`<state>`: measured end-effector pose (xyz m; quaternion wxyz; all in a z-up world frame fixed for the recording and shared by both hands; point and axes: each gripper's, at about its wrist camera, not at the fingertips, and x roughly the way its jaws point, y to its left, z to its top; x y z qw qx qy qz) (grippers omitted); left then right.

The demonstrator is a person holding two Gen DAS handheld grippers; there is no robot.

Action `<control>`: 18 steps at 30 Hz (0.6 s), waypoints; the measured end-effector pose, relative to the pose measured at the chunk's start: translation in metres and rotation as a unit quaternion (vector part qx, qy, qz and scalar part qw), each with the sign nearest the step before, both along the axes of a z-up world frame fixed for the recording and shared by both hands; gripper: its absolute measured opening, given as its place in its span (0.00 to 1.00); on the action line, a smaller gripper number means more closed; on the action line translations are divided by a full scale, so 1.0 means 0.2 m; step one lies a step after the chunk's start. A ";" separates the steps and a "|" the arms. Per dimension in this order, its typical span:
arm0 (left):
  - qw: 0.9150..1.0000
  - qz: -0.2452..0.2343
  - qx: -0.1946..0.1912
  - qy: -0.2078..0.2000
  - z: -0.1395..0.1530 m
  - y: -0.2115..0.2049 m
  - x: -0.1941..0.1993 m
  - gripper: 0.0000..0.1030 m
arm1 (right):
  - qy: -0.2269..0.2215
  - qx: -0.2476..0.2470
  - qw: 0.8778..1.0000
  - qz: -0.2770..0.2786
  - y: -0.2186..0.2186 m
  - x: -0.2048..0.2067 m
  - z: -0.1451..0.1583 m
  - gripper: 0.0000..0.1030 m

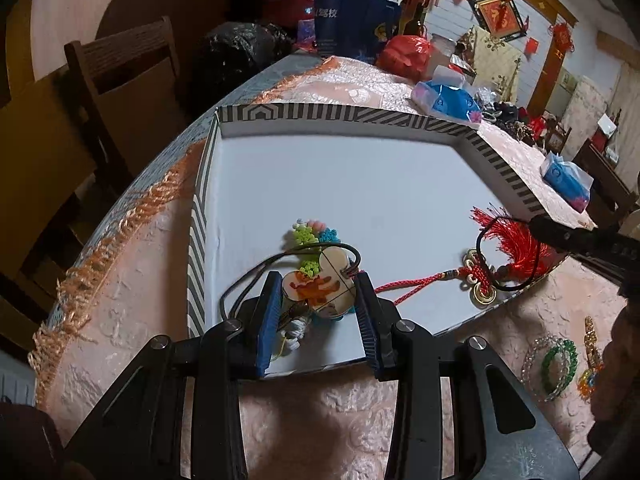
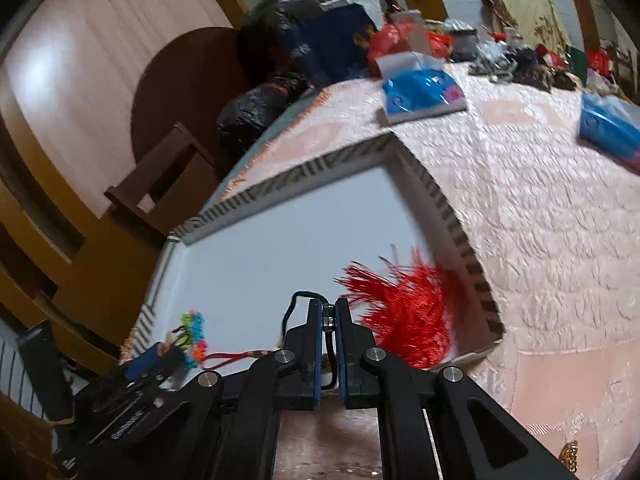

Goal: Organize jewelry
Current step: 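Lower the heart pendant into the tray with the left tool while the right tool lowers the gold chain in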

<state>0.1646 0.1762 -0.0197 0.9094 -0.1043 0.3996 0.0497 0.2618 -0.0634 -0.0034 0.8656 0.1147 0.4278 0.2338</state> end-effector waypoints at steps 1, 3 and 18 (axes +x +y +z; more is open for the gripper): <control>1.000 0.000 0.000 0.002 0.00 0.00 -0.01 0.34 | 0.004 0.000 1.000 0.000 -0.01 0.00 -0.01 0.05; 1.000 0.005 -0.001 0.006 0.00 -0.01 -0.03 0.34 | 0.010 -0.003 1.000 0.001 -0.01 0.00 -0.04 0.05; 0.998 0.062 -0.012 0.021 0.01 -0.09 -0.16 0.34 | 0.018 0.001 0.999 0.033 0.00 0.01 -0.10 0.05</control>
